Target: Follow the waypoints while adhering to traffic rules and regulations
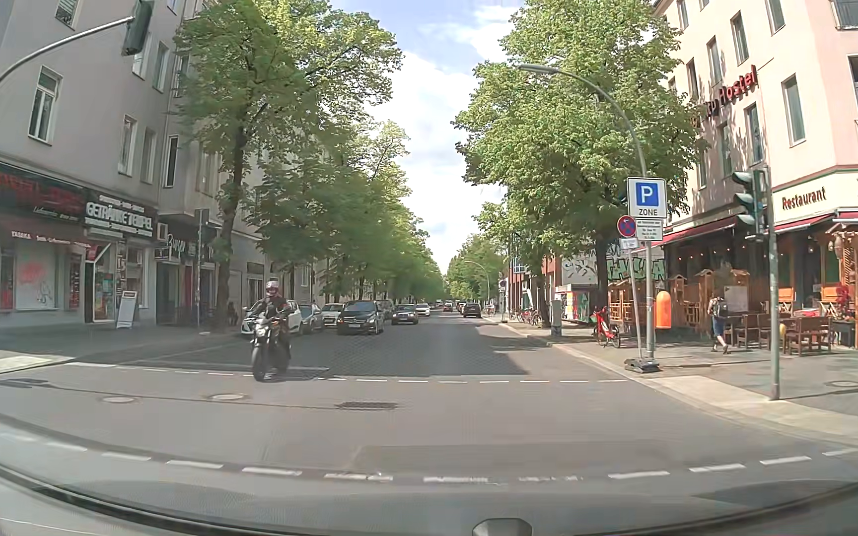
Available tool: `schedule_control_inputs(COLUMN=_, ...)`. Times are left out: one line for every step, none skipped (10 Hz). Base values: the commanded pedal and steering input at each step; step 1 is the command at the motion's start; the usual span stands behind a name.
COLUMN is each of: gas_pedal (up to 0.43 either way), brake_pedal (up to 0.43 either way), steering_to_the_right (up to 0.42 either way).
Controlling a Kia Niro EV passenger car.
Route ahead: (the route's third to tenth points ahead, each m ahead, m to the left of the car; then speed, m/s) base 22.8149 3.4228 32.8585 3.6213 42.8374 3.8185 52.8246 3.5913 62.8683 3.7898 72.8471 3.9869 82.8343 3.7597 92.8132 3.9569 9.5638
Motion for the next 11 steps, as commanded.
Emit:
schedule_control_inputs(gas_pedal=0.15, brake_pedal=0.018, steering_to_the_right=-0.012)
schedule_control_inputs(gas_pedal=0.138, brake_pedal=0.018, steering_to_the_right=-0.011)
schedule_control_inputs(gas_pedal=0.138, brake_pedal=0.018, steering_to_the_right=-0.008)
schedule_control_inputs(gas_pedal=0.138, brake_pedal=0.018, steering_to_the_right=-0.008)
schedule_control_inputs(gas_pedal=0.138, brake_pedal=0.018, steering_to_the_right=-0.007)
schedule_control_inputs(gas_pedal=0.138, brake_pedal=0.018, steering_to_the_right=-0.005)
schedule_control_inputs(gas_pedal=0.138, brake_pedal=0.018, steering_to_the_right=-0.002)
schedule_control_inputs(gas_pedal=0.138, brake_pedal=0.018, steering_to_the_right=-0.002)
schedule_control_inputs(gas_pedal=0.138, brake_pedal=0.018, steering_to_the_right=-0.002)
schedule_control_inputs(gas_pedal=0.138, brake_pedal=0.018, steering_to_the_right=-0.002)
schedule_control_inputs(gas_pedal=0.138, brake_pedal=0.018, steering_to_the_right=-0.002)
